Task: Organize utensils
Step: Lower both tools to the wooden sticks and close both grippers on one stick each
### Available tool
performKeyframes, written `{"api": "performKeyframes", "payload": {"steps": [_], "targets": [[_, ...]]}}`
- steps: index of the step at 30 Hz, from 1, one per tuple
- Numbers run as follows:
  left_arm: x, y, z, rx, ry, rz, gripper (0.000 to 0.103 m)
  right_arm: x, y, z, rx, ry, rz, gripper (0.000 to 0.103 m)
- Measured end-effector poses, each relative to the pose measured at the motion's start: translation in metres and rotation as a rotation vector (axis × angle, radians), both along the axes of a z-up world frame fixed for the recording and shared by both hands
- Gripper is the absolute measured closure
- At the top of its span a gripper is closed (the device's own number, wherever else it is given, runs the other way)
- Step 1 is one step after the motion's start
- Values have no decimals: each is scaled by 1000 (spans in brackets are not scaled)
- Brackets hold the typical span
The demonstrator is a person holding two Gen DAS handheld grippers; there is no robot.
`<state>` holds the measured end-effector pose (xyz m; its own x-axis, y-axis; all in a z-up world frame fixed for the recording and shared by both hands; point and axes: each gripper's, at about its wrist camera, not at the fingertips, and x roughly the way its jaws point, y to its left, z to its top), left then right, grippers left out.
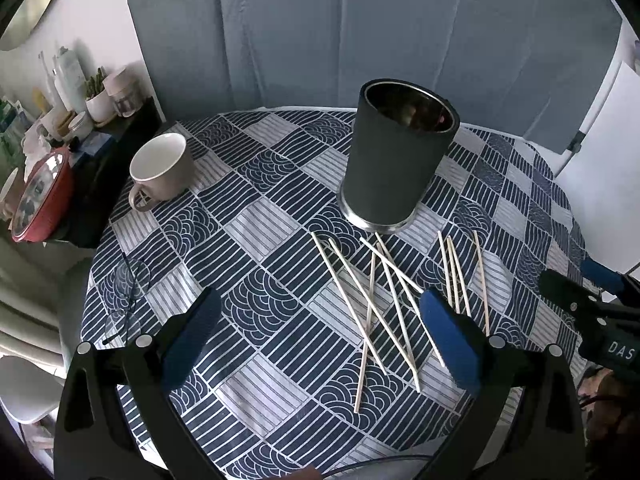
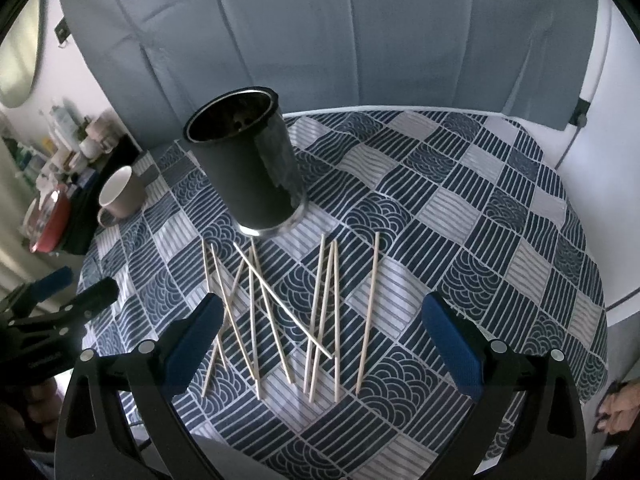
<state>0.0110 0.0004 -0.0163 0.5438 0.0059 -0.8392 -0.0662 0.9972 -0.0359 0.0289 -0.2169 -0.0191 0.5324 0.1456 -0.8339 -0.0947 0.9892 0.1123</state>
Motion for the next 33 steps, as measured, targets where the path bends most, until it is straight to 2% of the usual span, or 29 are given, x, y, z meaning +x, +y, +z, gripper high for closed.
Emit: {"api": "performKeyframes", "payload": {"steps": [6, 12, 17, 27, 33], "targets": [[5, 4, -7, -12, 39, 10, 6, 6, -8, -9, 19, 43, -20, 8], [10, 17, -19, -50, 99, 55, 6, 13, -32, -25, 59, 114, -104, 8], [14, 25, -33, -67, 160, 74, 6, 17, -43, -41, 57, 164, -129, 8], [30, 29, -86, -90, 355, 86, 6, 32, -56, -83, -60, 266, -139, 8], [48, 24, -109, -99, 412, 94, 6, 47, -56, -117, -141, 320, -113, 8]]}}
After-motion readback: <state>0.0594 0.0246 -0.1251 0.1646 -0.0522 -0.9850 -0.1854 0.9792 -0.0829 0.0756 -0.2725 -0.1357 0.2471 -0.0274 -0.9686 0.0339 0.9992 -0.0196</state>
